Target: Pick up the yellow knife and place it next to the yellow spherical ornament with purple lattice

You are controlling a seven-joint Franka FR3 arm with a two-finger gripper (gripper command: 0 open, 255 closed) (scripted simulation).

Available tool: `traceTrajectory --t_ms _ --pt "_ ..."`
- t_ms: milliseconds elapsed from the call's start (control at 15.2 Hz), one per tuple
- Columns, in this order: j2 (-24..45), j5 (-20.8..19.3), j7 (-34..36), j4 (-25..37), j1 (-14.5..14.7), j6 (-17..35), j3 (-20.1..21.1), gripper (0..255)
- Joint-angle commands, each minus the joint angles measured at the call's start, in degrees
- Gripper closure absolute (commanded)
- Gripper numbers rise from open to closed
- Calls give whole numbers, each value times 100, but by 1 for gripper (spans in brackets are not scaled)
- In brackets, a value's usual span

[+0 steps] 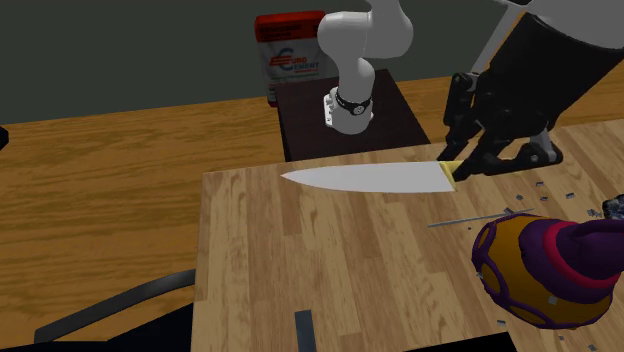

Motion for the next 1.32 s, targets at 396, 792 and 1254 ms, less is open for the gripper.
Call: traceTrajectory --t_ms 396,792,1254 --pt "-121 14 68 -748 4 629 -11 255" --pt "-164 9 124 -1254 7 1090 -14 255" --pt "-156 -14 201 -1783 8 1622 -11 255"
